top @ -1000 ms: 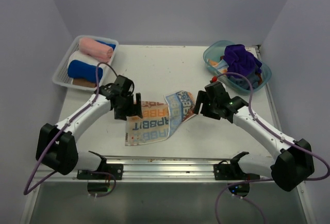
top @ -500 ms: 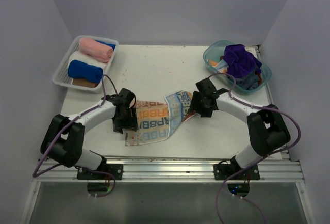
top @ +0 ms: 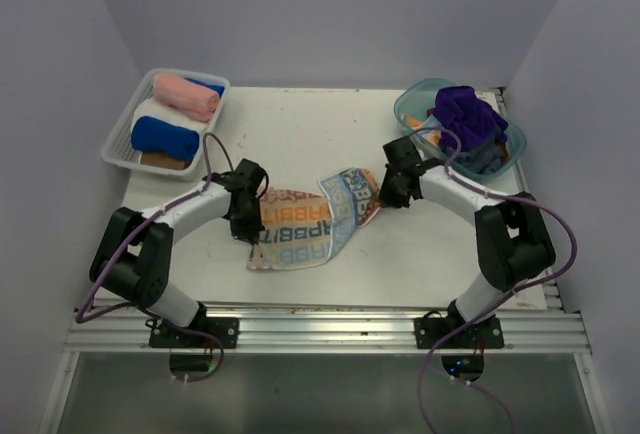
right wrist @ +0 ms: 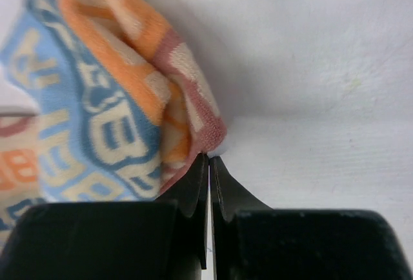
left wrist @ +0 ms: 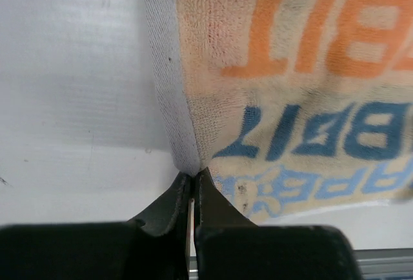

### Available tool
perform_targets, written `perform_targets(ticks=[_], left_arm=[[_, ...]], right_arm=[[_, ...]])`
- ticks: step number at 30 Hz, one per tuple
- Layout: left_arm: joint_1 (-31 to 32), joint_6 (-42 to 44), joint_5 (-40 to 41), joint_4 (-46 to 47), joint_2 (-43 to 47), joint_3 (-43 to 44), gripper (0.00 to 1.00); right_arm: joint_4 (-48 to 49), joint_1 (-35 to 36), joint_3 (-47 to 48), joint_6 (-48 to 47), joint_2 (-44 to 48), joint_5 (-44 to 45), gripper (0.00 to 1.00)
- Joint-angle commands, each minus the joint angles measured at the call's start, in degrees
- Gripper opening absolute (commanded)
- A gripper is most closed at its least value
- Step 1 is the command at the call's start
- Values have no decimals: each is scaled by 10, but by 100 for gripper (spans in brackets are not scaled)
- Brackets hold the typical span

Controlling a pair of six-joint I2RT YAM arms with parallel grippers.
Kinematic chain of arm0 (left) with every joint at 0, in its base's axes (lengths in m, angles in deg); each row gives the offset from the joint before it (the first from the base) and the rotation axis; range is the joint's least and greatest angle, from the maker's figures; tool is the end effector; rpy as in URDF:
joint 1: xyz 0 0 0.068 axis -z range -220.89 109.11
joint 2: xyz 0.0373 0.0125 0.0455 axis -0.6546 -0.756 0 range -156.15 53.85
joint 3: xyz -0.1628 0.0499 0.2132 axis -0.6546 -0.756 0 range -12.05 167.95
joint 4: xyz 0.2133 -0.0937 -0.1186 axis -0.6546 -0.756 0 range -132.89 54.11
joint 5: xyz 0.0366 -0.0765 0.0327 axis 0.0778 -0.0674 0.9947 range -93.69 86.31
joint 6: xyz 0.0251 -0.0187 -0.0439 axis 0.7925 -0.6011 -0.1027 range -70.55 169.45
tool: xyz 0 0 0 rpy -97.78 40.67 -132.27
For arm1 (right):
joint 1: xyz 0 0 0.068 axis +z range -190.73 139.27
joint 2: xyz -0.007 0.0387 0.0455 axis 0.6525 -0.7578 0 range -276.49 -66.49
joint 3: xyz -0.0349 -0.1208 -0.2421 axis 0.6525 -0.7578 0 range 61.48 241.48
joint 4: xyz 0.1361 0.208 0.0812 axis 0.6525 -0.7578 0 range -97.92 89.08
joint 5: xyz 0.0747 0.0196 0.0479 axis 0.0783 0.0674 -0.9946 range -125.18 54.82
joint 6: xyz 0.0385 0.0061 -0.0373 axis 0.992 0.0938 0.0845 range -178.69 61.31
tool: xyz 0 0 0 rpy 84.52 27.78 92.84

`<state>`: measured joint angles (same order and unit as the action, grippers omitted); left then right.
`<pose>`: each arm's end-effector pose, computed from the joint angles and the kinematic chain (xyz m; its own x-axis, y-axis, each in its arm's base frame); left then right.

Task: Roll the towels
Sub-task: Flatten the towel

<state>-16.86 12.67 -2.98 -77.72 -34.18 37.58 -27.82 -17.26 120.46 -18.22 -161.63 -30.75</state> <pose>0.2366 -0.1051 0.1642 -0.9636 -0.2259 -0.1432 -0.2143 0.9724 -0.0919 0.3004 0.1275 0.1827 -0.8589 0.3325 -0.3895 0.2530 0.9368 0.2416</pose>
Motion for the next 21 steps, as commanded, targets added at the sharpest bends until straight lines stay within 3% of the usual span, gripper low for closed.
perform_targets(ticks=[1,7,11,18,21], left_arm=[[-26,35,1,4,12,114,0],[-100,79,-4,-72,-13,393,0],[-123,92,-46,-113,-13,487,0],[-186,92,-116,-177,5,500,0],[-198,79,-136,-138,-6,450,0]], right_arm=[[-17,-25,102,-30,57,38,0],[-67,-46,254,-67,104,54,0],[-89,-47,283,-79,165,61,0],[-139,-46,189,-87,310,88,0],[-163,-47,99,-66,349,81,0]])
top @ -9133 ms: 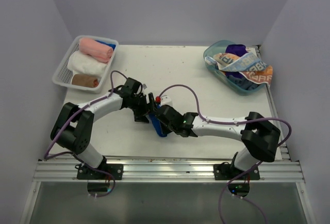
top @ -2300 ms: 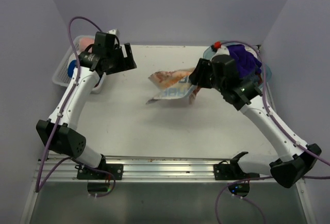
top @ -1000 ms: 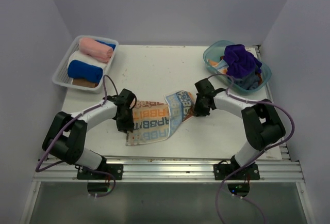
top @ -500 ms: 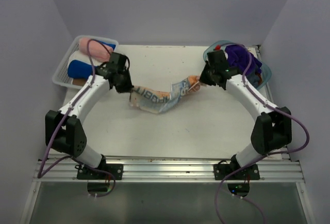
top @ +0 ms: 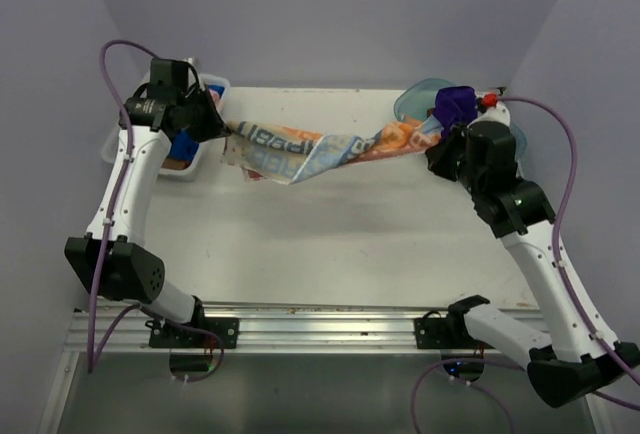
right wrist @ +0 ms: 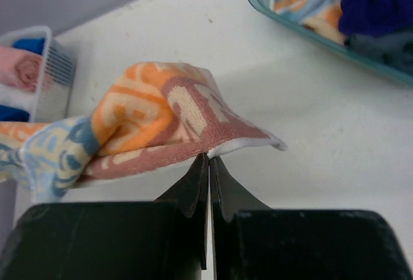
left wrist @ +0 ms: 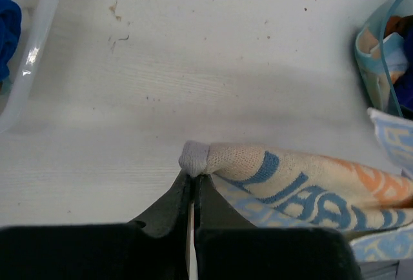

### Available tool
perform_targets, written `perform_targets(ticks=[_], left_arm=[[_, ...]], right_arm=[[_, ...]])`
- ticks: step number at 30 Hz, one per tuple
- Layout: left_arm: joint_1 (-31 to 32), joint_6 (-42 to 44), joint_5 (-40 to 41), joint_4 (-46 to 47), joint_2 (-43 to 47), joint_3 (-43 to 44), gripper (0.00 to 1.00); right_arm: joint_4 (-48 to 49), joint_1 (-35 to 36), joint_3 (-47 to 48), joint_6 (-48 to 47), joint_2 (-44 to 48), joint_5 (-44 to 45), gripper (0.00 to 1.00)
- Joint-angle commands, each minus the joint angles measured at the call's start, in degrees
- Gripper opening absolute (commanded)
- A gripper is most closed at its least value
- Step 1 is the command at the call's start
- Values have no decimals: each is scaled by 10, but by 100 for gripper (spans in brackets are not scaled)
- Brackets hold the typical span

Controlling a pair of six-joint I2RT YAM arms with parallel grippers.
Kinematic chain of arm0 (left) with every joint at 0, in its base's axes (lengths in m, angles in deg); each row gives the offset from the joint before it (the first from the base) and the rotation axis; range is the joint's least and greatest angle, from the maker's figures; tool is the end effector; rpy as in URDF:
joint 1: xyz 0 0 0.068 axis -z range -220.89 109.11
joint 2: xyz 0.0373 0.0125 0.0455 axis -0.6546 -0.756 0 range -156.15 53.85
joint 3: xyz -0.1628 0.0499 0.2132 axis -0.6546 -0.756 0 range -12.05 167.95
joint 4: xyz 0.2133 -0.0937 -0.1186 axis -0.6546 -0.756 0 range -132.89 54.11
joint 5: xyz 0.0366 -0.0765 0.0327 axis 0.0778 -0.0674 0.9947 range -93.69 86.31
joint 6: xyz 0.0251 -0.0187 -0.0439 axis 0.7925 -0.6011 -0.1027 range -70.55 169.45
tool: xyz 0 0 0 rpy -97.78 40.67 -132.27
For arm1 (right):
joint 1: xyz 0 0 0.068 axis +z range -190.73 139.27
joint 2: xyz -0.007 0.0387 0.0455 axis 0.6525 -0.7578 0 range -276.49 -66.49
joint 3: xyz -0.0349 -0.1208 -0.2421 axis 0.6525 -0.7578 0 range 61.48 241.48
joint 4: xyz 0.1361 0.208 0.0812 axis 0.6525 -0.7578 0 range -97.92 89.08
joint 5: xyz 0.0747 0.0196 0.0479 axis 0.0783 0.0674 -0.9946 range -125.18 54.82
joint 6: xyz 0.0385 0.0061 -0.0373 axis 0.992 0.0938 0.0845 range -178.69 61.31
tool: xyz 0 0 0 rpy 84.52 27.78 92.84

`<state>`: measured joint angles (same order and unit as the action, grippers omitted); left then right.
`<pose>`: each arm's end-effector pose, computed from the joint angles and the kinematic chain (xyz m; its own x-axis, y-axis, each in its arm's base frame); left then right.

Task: Roll the towels
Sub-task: Flatten the towel

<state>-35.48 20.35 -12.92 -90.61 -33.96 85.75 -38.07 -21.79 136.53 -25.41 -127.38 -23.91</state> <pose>0.3164 -0.0358 0.4021 -0.7126 -0.4147 -0.5659 -0.1603 0.8815 -0.4442 0.2052 0.0631 0.4197 -0.3901 0.4350 -0.8115 0.0789 0.8939 0.4413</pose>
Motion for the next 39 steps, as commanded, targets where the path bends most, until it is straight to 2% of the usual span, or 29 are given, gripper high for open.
perform_targets(ticks=[1,2,3,4,5,7,9,12,16,23,26,30,35,39], left_arm=[[-15,-2,-59,7,-23,-49,0],[-15,-4,-73,22,-34,-52,19],[-15,-8,-83,34,-49,-48,34],[-15,-10,-103,37,-86,-26,46],[-15,-10,-111,31,-102,-10,60],[-12,-6,-111,15,-121,24,65],[-7,4,-88,23,-110,23,77],[7,20,-40,28,-76,-19,75],[56,27,25,38,-30,-157,71],[72,-38,127,108,18,-342,59],[62,-40,135,148,-14,-360,58],[62,-35,132,179,-61,-353,60],[62,-30,99,200,-101,-341,61],[62,-32,96,212,-123,-343,49]], right_arm=[[-59,0,-118,13,14,4,0],[-56,0,-146,19,16,-6,0],[-57,0,-174,34,19,-12,0],[-58,0,-219,41,18,-12,18],[-69,-1,-236,49,17,-12,30],[-78,0,-265,67,24,-15,46],[-75,-1,-281,81,52,-19,52],[-64,0,-304,88,67,-19,55],[-57,0,-305,83,25,-23,55],[-22,0,-295,73,-6,-37,57],[-23,0,-290,65,-19,-31,57],[-13,-2,-294,59,-47,-10,67],[20,-3,-280,61,-85,-48,71],[40,-3,-257,65,-114,-58,71]])
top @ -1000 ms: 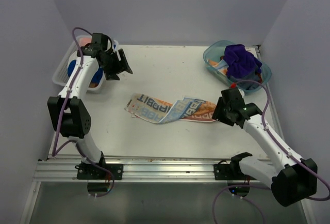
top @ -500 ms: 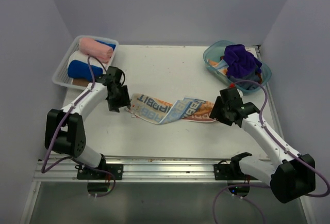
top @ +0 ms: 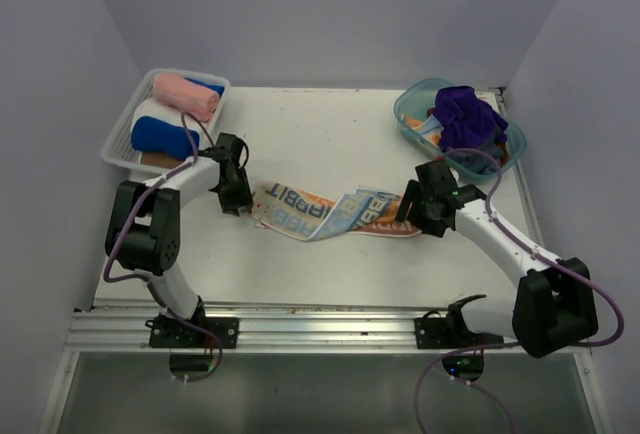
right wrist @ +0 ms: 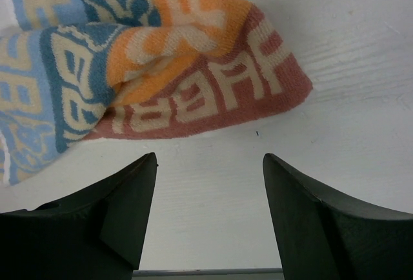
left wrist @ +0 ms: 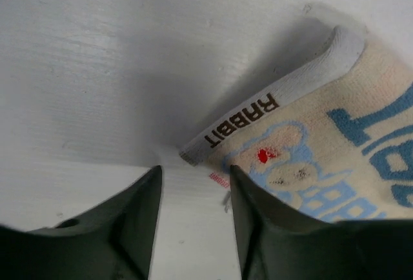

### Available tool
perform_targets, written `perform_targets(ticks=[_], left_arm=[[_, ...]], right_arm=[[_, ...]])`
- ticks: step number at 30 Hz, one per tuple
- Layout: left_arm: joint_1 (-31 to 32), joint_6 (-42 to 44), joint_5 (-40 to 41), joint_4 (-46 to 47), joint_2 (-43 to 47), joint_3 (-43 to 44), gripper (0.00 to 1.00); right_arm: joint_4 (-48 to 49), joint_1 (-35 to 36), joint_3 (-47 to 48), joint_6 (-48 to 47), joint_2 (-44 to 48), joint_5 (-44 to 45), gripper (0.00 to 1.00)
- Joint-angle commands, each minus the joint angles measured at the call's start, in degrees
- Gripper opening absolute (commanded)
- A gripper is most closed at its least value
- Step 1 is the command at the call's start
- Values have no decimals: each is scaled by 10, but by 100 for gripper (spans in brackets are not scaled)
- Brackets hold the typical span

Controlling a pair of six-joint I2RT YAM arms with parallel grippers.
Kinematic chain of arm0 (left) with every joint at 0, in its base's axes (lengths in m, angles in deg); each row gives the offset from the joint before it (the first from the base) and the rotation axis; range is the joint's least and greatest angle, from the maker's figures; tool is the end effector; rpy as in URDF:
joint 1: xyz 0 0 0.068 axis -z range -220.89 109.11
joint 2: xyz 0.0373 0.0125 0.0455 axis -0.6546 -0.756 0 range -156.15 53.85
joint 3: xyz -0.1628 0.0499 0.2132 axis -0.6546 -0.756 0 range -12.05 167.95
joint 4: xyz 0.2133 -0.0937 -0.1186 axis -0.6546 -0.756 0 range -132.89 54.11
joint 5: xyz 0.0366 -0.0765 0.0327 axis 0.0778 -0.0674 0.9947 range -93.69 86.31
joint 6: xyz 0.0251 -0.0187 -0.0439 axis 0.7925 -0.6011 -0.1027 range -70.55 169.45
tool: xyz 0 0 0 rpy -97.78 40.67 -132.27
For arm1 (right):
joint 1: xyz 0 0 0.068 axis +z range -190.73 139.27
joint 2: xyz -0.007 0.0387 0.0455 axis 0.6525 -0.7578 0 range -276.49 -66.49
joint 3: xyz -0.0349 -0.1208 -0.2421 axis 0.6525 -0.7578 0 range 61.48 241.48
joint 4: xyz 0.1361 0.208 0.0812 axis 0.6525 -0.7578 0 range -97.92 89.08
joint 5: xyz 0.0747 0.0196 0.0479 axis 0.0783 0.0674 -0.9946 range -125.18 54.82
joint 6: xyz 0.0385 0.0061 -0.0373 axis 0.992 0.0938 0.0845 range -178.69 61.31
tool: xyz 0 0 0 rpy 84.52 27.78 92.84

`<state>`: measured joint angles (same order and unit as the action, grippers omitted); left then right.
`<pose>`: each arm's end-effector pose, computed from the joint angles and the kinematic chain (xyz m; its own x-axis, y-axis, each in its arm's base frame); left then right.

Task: Roll the towels
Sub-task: Flatten the towel

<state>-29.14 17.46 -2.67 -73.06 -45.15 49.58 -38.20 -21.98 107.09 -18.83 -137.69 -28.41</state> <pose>0.3151 -0.0649 0.1676 -0.9057 -0.3526 -0.2352 -0.3311 0.9350 -0.1267 0.2206 0.0705 0.2144 -0.8188 0.3941 -0.4174 0.3341 0.9184 0.2117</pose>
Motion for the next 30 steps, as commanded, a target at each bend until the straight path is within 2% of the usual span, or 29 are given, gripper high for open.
perform_targets(ticks=[1,3,4,5,9,11,13,21,22,23,24,25,26,28,30], left_arm=[[-1,-2,-7,37,-13,18,37],[-1,-2,-22,32,-13,19,24],[-1,-2,-22,31,-8,21,9],[-1,0,-23,29,-8,22,0],[-1,3,-21,3,10,31,0],[-1,1,-13,-9,28,39,0],[-1,0,-13,-19,50,42,0],[-1,-4,-16,-21,82,38,0],[-1,-3,-21,-21,77,37,5],[-1,2,-22,-21,72,35,16],[-1,2,-23,-14,62,29,31],[-1,2,-19,-8,58,25,56],[-1,3,-15,9,54,18,64],[-1,5,-13,10,33,17,64],[-1,9,-14,10,16,17,60]], right_arm=[[41,-1,43,-1,-24,-2,71],[37,-1,50,-7,-35,16,71],[36,-1,56,-9,-41,23,71],[32,-2,58,-13,-50,31,71],[45,2,69,-19,-65,12,66],[36,28,94,-24,-71,26,66],[22,51,137,-33,-91,72,67],[-1,108,281,-79,-223,103,74],[-5,110,298,-83,-261,108,74],[-12,110,315,-92,-278,111,74],[-14,110,345,-98,-295,111,75],[-18,110,361,-104,-331,113,75],[-24,110,375,-115,-346,117,74],[-24,110,409,-125,-389,105,73],[-25,111,432,-133,-416,72,72]])
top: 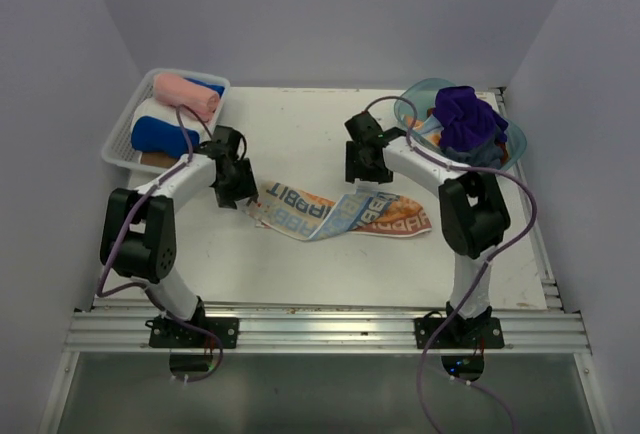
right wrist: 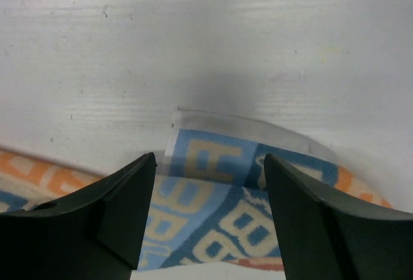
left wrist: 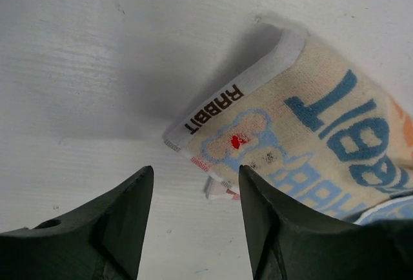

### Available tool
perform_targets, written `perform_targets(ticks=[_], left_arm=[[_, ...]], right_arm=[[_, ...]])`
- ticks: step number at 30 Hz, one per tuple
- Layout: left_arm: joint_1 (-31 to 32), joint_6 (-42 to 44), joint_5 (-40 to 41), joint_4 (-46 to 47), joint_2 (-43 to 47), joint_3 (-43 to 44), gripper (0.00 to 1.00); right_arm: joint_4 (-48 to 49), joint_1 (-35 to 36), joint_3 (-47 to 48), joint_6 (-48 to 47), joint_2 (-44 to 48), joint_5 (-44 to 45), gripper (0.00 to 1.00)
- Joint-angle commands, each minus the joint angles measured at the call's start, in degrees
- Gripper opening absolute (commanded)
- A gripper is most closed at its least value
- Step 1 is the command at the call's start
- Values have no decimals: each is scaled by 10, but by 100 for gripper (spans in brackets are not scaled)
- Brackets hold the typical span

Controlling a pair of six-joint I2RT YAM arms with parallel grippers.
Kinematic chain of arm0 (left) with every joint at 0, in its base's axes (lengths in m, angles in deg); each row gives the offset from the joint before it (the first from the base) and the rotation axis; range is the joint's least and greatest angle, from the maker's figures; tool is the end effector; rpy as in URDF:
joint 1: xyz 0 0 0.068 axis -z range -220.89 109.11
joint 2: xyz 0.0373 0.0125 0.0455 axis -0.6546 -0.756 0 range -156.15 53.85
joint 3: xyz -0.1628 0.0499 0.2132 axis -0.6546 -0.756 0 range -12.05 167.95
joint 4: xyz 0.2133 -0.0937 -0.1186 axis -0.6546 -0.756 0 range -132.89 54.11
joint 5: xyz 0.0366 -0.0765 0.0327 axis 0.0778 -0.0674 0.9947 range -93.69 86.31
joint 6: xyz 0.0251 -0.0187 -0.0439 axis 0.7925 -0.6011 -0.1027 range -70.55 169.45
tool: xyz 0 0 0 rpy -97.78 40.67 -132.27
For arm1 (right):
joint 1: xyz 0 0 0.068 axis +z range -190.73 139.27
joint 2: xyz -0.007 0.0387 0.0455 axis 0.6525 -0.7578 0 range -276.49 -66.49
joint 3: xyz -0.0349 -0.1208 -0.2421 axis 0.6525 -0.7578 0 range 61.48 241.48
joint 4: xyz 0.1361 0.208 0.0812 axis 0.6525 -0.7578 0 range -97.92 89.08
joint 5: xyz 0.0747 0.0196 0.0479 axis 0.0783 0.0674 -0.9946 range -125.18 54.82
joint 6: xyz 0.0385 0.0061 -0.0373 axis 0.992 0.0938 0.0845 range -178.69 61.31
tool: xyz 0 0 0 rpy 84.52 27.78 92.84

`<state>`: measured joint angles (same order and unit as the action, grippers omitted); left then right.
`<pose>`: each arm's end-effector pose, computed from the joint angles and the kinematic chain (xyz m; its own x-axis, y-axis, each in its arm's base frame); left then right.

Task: Roll the towels
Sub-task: Flatten the towel

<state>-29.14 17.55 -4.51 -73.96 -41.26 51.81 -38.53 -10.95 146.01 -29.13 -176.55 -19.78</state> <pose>0.3160 -0.0663 0.1981 -0.8878 -0.3550 -0.2928 -0.3069 0.9309 -0.1981 0.3573 0.1937 0.2134 -0.8583 0.0567 -0.5100 0.0560 0.9983 0.0168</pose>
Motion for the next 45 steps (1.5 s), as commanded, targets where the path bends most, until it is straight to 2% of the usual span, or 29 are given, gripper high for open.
perform_targets(ticks=[1,5,7,8,9,10,11,12,13,14,19,32,39,44,45], left_arm=[[-1,8,6,21,-26,-7,59],[-1,10,2,26,-46,-5,45],[-1,10,-1,27,-57,-2,35],[-1,11,0,26,-59,-1,32],[-1,12,1,26,-64,0,21],[-1,13,-1,23,-66,3,14],[-1,14,-1,23,-68,7,7],[-1,15,-3,19,-70,9,0],[-1,15,-2,15,-68,13,0],[-1,16,-3,8,-61,18,0],[-1,11,2,-3,-12,28,0],[-1,13,-10,-48,113,43,0],[-1,19,-20,-54,96,53,0],[-1,26,-18,-57,68,55,0],[-1,29,-17,-55,66,50,5]], right_arm=[[-20,-1,44,-31,-37,-25,71],[-6,0,38,-28,-76,-46,67],[-2,-1,40,-28,-81,-37,63],[1,-2,40,-28,-81,-37,55],[3,-3,39,-28,-78,-36,48],[5,-4,39,-28,-76,-36,39],[6,-5,36,-28,-71,-35,21],[8,-5,34,-28,-59,-32,12],[10,-5,33,-23,-50,-21,4],[9,-5,27,-21,-40,-14,0],[26,-6,-10,-8,61,16,0],[36,-5,-156,30,287,21,0],[16,-9,-159,25,317,98,0],[0,-10,-135,23,313,113,0],[0,-10,-140,25,316,112,0]])
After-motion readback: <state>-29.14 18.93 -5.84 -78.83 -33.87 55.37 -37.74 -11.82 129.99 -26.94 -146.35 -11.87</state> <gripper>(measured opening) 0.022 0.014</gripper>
